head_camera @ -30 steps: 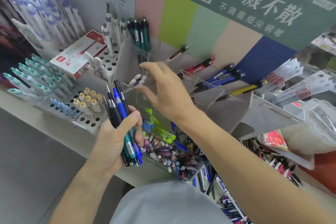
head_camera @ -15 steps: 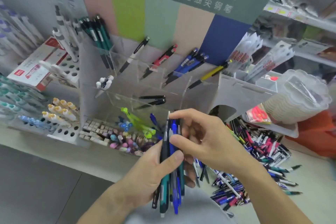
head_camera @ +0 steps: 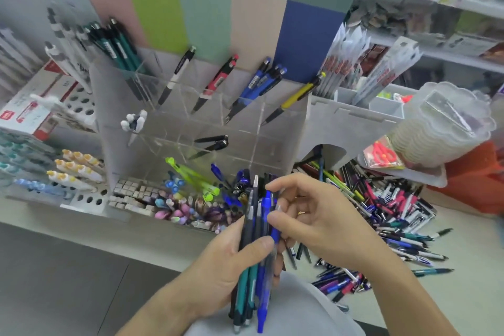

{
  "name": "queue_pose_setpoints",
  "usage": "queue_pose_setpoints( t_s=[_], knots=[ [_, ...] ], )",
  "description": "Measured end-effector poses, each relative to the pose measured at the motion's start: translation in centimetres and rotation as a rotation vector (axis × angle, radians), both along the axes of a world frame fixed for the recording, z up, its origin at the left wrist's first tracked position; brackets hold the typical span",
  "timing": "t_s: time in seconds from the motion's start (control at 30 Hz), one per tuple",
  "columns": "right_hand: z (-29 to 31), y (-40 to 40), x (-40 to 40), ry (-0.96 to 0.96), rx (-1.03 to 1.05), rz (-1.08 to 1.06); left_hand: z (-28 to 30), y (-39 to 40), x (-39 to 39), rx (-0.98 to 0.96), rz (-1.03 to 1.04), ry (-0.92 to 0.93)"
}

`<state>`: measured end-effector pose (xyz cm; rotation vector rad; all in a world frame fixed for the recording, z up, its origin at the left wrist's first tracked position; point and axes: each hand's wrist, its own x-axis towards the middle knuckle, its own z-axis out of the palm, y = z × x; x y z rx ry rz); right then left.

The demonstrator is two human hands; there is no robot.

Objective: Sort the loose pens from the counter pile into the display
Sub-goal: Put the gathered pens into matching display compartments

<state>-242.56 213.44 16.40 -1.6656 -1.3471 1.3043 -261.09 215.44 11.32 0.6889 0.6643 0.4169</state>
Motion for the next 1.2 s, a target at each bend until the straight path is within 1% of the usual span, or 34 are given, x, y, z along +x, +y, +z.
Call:
queue_pose_setpoints(
  t_s=[0.1, 0.2, 0.3, 0.37, 0.43, 0.5, 0.57, 0.6, 0.67, 0.77, 0.87, 0.97, 1.0, 1.07, 1.13, 1.2],
  knots=[
    [0.2, -0.3, 0.6, 0.148, -0.004, -0.101, 0.2, -0.1, -0.1, -0.019, 0.027, 0.054],
    [1.5, -0.8, 1.8, 0.261, 0.103, -0.299, 0.2, 0.0, -0.2, -0.051, 0.066, 0.083],
    [2.9, -1.6, 3.0, 0.282, 0.214, -0.433, 0.5, 0.1, -0.4, -0.097, 0.112, 0.049],
    [3.1, -2.3, 2.8, 0.299, 0.200, -0.420, 0.9, 0.2, -0.3, -0.118, 0.168, 0.035],
    [2.5, -3.4, 2.1, 0.276, 0.129, -0.422, 0.9, 0.3, -0.2, -0.140, 0.232, 0.049],
    [1.8, -4.6, 1.5, 0.292, 0.115, -0.526, 0.9, 0.5, -0.2, -0.188, 0.294, 0.032],
    [1.5, -5.4, 1.2, 0.328, 0.162, -0.641, 1.0, 0.8, -0.2, -0.237, 0.367, -0.020],
    [1.4, -5.5, 1.0, 0.329, 0.173, -0.663, 1.1, 0.8, -0.1, -0.252, 0.401, -0.043],
    [0.9, -5.6, 0.2, 0.316, 0.141, -0.608, 1.3, 0.7, 0.3, -0.239, 0.421, -0.061],
    [-0.6, -5.4, -2.2, 0.299, 0.029, -0.400, 1.6, 0.2, 1.0, -0.175, 0.365, -0.057],
    [-1.6, -5.2, -3.4, 0.157, 0.029, -0.181, 1.7, -0.1, 1.4, -0.067, 0.308, 0.000],
    [-1.2, -4.6, -2.8, 0.012, -0.001, -0.019, 1.0, 0.0, 1.3, 0.035, 0.320, 0.105],
    [-0.9, -4.3, -2.6, -0.042, -0.006, -0.010, 0.6, 0.0, 1.2, 0.080, 0.326, 0.150],
    [-0.6, -3.6, -2.4, -0.135, 0.050, -0.104, 0.1, 0.0, 0.8, 0.154, 0.309, 0.212],
    [-0.7, -2.5, -2.1, -0.113, 0.083, -0.195, -0.1, -0.1, 0.5, 0.175, 0.200, 0.208],
    [-0.7, -1.6, -1.7, -0.054, 0.046, -0.161, -0.1, -0.1, 0.3, 0.138, 0.063, 0.156]
  ],
)
